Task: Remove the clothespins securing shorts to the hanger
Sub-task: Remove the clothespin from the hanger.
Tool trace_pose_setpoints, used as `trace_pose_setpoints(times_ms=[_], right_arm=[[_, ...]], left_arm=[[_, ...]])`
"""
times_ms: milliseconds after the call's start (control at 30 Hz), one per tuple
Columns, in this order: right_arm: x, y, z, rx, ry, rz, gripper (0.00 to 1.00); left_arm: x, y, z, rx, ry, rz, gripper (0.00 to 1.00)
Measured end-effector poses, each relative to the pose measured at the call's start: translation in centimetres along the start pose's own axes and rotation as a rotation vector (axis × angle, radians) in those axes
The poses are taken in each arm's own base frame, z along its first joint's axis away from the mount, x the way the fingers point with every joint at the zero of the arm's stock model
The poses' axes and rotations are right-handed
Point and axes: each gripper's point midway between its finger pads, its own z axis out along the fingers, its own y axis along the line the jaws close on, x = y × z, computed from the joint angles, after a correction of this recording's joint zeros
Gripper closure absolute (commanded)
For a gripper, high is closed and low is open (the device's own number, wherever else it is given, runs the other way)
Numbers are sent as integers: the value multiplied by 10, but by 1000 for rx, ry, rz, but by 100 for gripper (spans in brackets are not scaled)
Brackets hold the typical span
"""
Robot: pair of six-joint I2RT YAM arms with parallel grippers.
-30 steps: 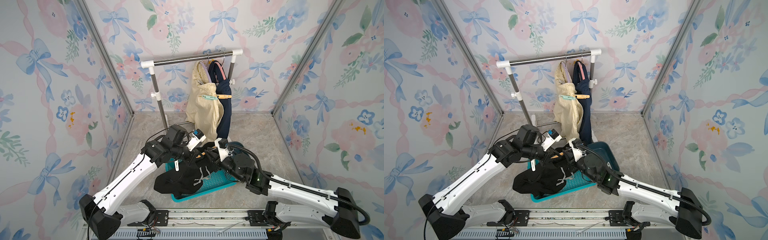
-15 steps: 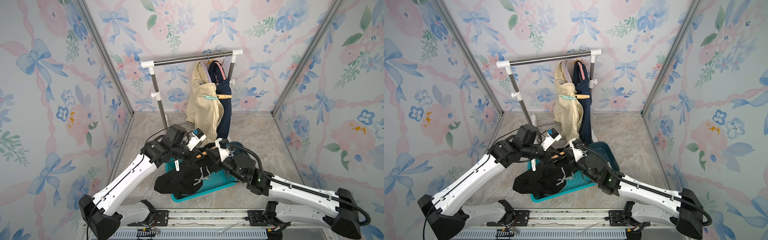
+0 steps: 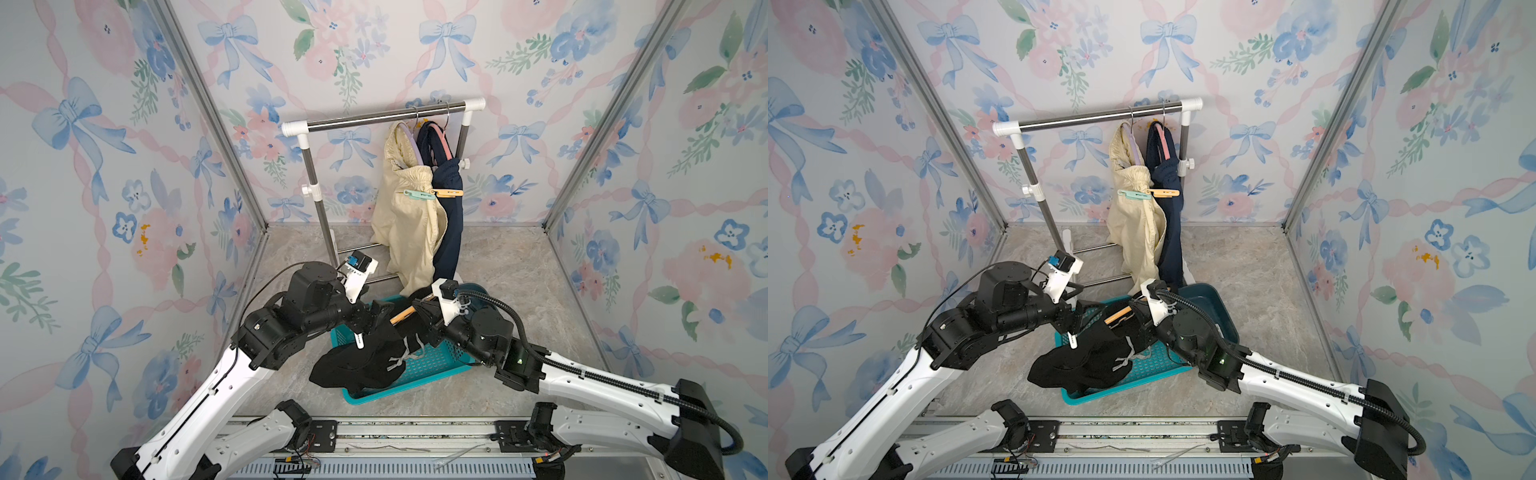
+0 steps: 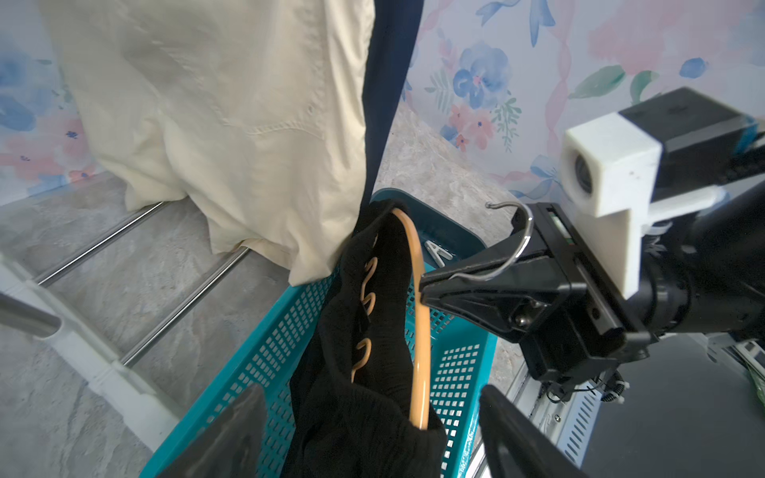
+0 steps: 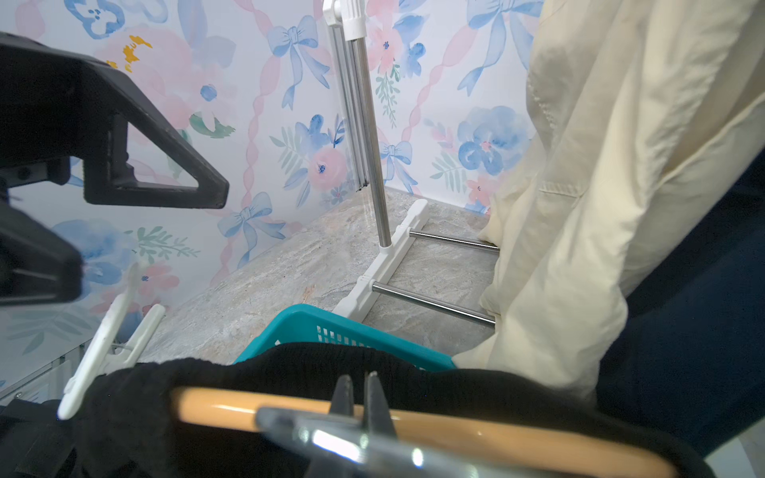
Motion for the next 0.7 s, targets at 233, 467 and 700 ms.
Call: trace_pose_setpoints(times_ms=[233,467,700], right_arm=[[-4,-5,0,0,-10,22,100],[-8,-8,-2,-2,-18,39,100],[-8,-10,-3,-2,-21,53,100]], left_arm=[[10,23,-41,-87,-127,-153,3],[46,42,-19,-88,-16,-298,4],[58,31,-5,21,60,-374,15]])
